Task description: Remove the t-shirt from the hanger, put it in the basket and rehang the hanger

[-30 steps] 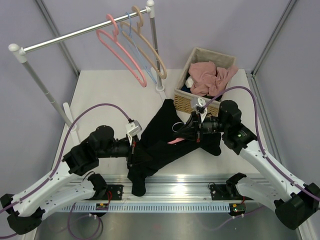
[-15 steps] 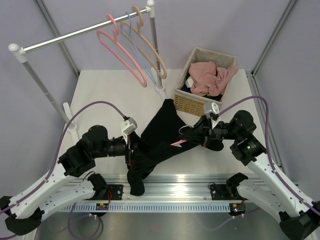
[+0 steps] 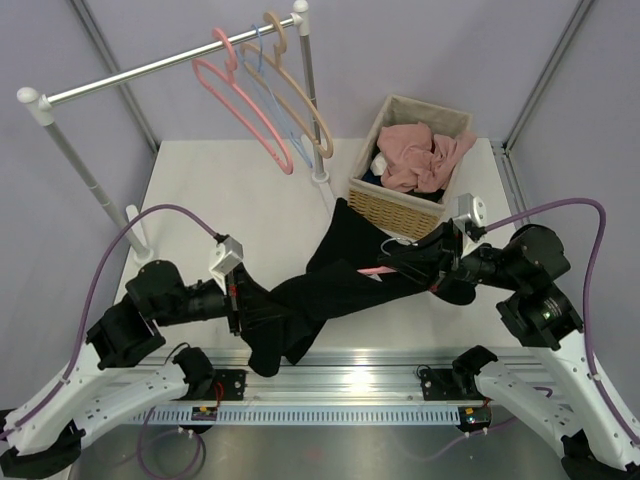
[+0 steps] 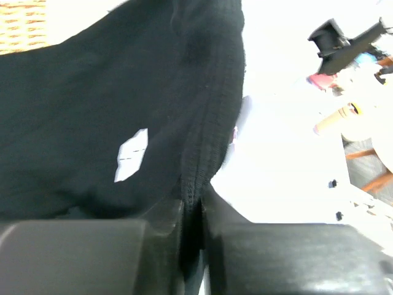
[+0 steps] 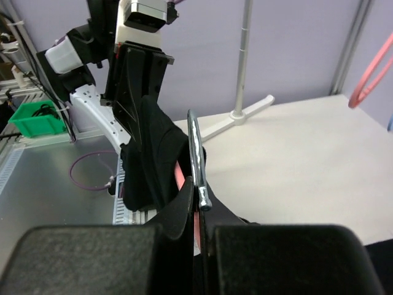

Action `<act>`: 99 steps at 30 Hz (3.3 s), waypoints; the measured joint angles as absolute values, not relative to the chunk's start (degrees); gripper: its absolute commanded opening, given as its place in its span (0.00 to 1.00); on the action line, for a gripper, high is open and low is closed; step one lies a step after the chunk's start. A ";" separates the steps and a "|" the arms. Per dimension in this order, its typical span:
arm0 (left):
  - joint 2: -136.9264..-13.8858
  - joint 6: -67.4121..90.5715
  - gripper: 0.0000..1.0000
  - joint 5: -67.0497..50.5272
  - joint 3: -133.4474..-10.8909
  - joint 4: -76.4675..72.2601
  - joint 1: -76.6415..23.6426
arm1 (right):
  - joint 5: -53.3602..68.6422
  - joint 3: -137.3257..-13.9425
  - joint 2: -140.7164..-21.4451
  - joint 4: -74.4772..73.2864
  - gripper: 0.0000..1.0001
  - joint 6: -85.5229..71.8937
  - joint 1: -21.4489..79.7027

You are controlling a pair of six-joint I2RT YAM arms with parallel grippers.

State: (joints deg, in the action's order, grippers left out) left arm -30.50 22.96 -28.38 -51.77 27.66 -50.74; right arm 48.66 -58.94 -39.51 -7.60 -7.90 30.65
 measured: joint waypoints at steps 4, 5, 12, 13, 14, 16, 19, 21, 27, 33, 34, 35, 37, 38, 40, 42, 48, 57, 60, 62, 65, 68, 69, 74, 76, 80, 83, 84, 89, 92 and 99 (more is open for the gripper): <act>-31.29 23.05 0.00 -24.45 -51.77 29.26 -50.74 | 45.28 -58.94 -39.46 -10.72 0.00 -7.79 30.65; -31.42 23.24 0.00 -23.22 -51.77 29.52 -50.74 | 44.14 -58.96 -39.42 -11.53 0.00 -7.62 30.65; -29.71 25.47 0.00 -6.76 -54.81 36.25 -51.07 | 33.39 -60.18 -38.13 -18.06 0.00 -5.48 30.98; -28.93 26.00 0.00 -3.57 -55.46 37.47 -51.18 | 32.36 -60.36 -37.56 -18.55 0.00 -5.34 31.00; -28.12 26.68 0.00 -0.67 -55.96 38.41 -51.22 | 31.29 -60.51 -36.86 -18.94 0.00 -5.23 31.00; -26.35 28.10 0.00 4.16 -56.93 39.86 -51.31 | 30.00 -60.53 -35.77 -19.20 0.00 -5.23 31.05; -24.69 29.93 0.00 7.88 -57.06 40.80 -51.59 | 29.32 -60.53 -35.07 -19.44 0.00 -5.39 31.14; -24.29 30.63 0.00 8.84 -57.01 41.23 -51.72 | 28.91 -60.53 -35.11 -19.51 0.00 -5.76 31.22; -24.10 32.05 0.00 10.20 -56.53 41.71 -51.81 | 24.82 -60.53 -34.96 -19.90 0.00 -6.92 31.53; -22.65 33.54 0.00 13.93 -56.38 44.34 -51.86 | 19.86 -62.74 -36.05 -23.07 0.00 -7.73 31.57; -21.74 33.56 0.00 14.09 -56.01 44.47 -51.86 | 19.00 -63.51 -36.60 -23.09 0.00 -7.92 31.57; -20.62 33.28 0.00 13.87 -55.53 44.29 -51.86 | 18.74 -64.14 -37.15 -23.09 0.00 -8.01 31.59; -17.52 32.58 0.00 12.84 -54.15 42.68 -51.83 | 17.61 -65.34 -38.44 -23.22 0.00 -8.25 31.59; -15.68 32.21 0.00 12.16 -53.52 42.11 -51.79 | 16.80 -65.80 -39.13 -23.22 0.00 -8.23 31.59; -12.84 31.70 0.00 10.87 -53.19 41.45 -51.77 | 15.40 -66.32 -40.58 -23.24 0.00 -8.32 31.57; -12.05 31.35 0.00 9.76 -53.23 40.51 -51.77 | 14.59 -66.35 -41.58 -23.24 0.00 -8.40 31.59; -17.50 30.41 0.40 7.92 -53.06 40.53 -51.51 | 13.15 -66.59 -43.38 -23.14 0.00 -7.79 31.53; -33.01 28.58 0.99 4.62 -50.65 39.03 -51.22 | 20.38 -69.23 -47.09 -17.69 0.00 -5.30 31.00; -35.31 27.62 0.99 2.15 -50.81 39.27 -51.22 | 24.34 -69.69 -48.71 -17.39 0.00 -4.12 31.00; -34.96 26.46 0.99 0.71 -52.34 40.45 -51.22 | 27.53 -69.67 -49.25 -17.91 0.00 -2.74 30.98; -33.04 24.53 0.99 -1.04 -56.69 41.36 -51.22 | 32.38 -68.75 -49.01 -18.44 0.00 -0.69 30.98; -29.93 22.41 0.99 -2.87 -61.60 41.45 -51.22 | 35.99 -67.59 -48.97 -19.92 0.00 0.62 30.98; -28.80 21.85 0.99 -3.62 -62.98 41.43 -51.22 | 36.73 -67.37 -49.23 -20.38 0.00 0.82 30.98; -27.24 18.87 0.99 -7.57 -67.66 41.30 -51.22 | 40.45 -67.22 -52.66 -21.39 0.00 0.93 30.96; -30.63 17.63 0.99 -8.88 -70.04 42.70 -51.22 | 41.69 -67.09 -54.48 -21.19 0.00 0.10 30.96; -43.05 14.98 0.99 -9.89 -75.44 45.74 -51.22 | 43.27 -65.25 -57.04 -19.75 0.00 -2.26 30.96; -50.96 13.34 0.95 -11.16 -75.88 46.59 -51.22 | 43.94 -64.01 -57.45 -19.25 0.00 -3.29 30.96; -53.19 12.95 0.93 -11.90 -75.79 47.13 -51.22 | 44.12 -63.79 -57.41 -19.18 0.00 -3.36 30.96; -57.30 11.84 0.72 -14.35 -75.85 47.03 -51.22 | 44.23 -63.70 -57.39 -19.18 0.00 -3.27 30.96; -58.59 11.49 0.56 -15.51 -76.93 46.81 -51.27 | 44.21 -63.70 -57.39 -19.16 0.00 -3.25 30.96; -62.02 10.55 0.40 -16.58 -78.00 46.52 -51.81 | 44.07 -63.66 -57.41 -19.22 0.00 -3.11 30.96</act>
State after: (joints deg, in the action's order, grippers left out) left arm -62.02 10.55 -16.58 -78.00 46.52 -51.81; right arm 44.07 -63.66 -57.41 -19.22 -3.11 30.96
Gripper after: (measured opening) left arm 0.333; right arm 0.021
